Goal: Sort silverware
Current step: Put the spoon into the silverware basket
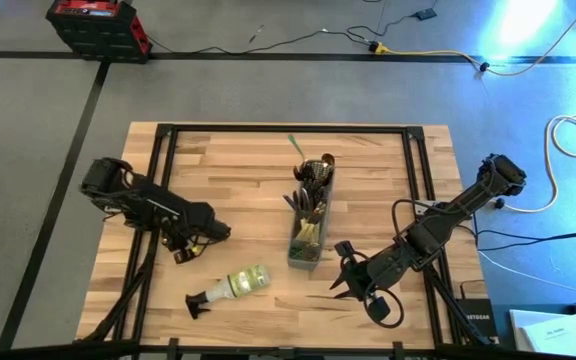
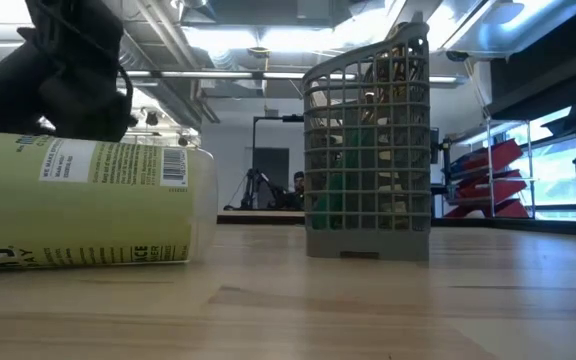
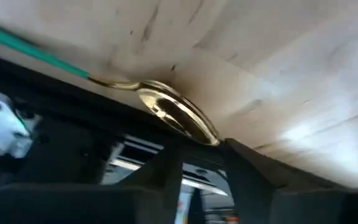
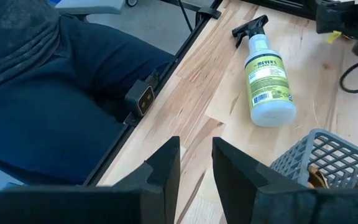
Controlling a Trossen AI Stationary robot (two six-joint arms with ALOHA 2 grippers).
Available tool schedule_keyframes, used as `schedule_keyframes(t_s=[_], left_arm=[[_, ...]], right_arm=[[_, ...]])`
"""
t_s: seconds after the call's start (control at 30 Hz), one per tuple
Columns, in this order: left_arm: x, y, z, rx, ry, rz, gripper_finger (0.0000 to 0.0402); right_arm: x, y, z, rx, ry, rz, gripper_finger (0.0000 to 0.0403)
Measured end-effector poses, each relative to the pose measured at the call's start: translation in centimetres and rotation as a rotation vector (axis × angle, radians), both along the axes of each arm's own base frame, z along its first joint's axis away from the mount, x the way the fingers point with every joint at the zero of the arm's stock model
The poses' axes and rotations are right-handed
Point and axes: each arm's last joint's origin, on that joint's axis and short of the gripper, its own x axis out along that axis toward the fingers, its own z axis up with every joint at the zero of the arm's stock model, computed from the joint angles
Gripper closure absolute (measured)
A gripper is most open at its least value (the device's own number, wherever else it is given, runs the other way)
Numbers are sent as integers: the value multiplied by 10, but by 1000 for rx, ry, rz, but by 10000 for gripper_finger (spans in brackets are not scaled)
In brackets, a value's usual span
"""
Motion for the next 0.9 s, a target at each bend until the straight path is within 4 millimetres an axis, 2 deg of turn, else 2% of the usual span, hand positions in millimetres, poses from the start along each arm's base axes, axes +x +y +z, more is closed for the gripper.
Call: schedule_keyframes(t_s=[0.13,0.2,0.57,0.73,0.9], left_arm=[[0,-2,-5,-71,30,-48,380],[1,-2,-6,-97,20,-76,395],[2,2,-6,-179,9,-88,402],[2,4,3,-205,70,-68,402],[7,8,6,-198,34,-116,401]], right_arm=[[0,0,0,-3,-2,1,327],[0,0,0,-3,-2,2,327],[0,0,0,-3,-2,1,327],[0,0,0,-3,-2,0,327],[0,0,0,-5,-1,0,327]])
